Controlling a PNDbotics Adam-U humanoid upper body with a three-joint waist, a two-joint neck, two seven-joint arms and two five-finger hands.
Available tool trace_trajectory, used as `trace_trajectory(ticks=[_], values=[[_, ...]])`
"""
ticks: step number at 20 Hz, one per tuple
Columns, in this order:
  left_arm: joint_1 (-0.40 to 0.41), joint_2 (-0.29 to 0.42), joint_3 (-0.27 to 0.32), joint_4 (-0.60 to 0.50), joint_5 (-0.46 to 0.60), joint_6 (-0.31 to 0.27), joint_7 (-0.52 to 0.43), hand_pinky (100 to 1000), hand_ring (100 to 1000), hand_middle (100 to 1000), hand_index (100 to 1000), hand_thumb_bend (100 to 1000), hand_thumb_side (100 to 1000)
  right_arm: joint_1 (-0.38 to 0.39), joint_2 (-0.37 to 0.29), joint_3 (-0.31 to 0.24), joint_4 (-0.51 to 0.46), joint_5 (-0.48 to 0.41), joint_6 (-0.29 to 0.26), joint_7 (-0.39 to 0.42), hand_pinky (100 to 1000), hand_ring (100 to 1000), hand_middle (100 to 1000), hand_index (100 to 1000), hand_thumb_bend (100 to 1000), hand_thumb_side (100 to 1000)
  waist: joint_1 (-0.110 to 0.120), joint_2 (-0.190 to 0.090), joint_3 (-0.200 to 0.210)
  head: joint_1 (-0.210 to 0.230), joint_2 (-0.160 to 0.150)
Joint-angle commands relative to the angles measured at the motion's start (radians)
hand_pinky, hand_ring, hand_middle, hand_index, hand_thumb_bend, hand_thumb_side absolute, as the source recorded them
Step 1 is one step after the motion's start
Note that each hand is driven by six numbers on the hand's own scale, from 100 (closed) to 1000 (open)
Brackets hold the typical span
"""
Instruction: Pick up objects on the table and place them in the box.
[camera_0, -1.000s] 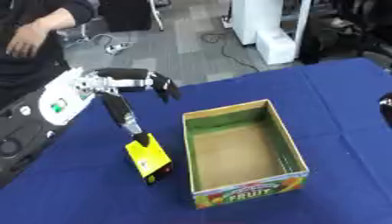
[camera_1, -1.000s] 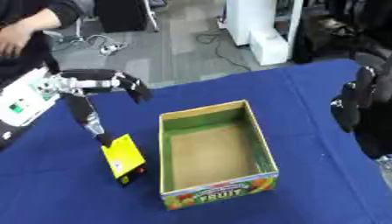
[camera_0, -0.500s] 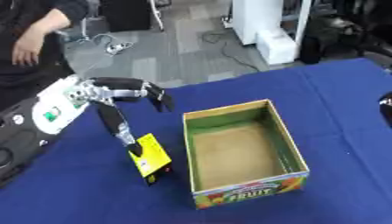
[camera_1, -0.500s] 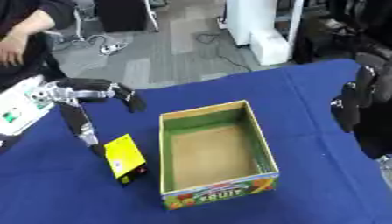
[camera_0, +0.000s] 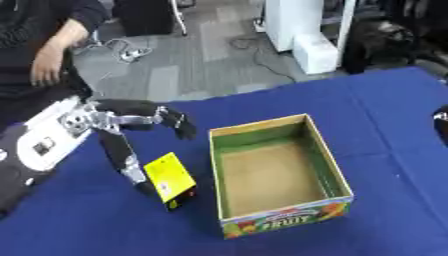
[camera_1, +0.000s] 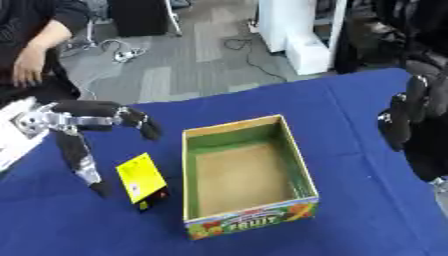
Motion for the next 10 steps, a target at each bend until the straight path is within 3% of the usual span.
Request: trace_trajectory(ticks=[1,10], values=[[0.001,0.043,0.021,-0.045,-0.016,-0.243,-0.237,841,770,853,858,818,658,-0.002,-0.026,-0.011,-0.013,0.002,-0.007,0.001,148,311,390,501,100,1000,-0.007,-0.007,0.002,-0.012,-0.009],[0.058,0.046,0.024,-0.042,-0.069,-0.241,-0.208,860,778,857,859,826,655,-0.003,-0.025,-0.010,-0.013,0.003,-0.009,0.003,147,311,390,501,100,1000,-0.009,-0.005,0.000,-0.011,-0.008]])
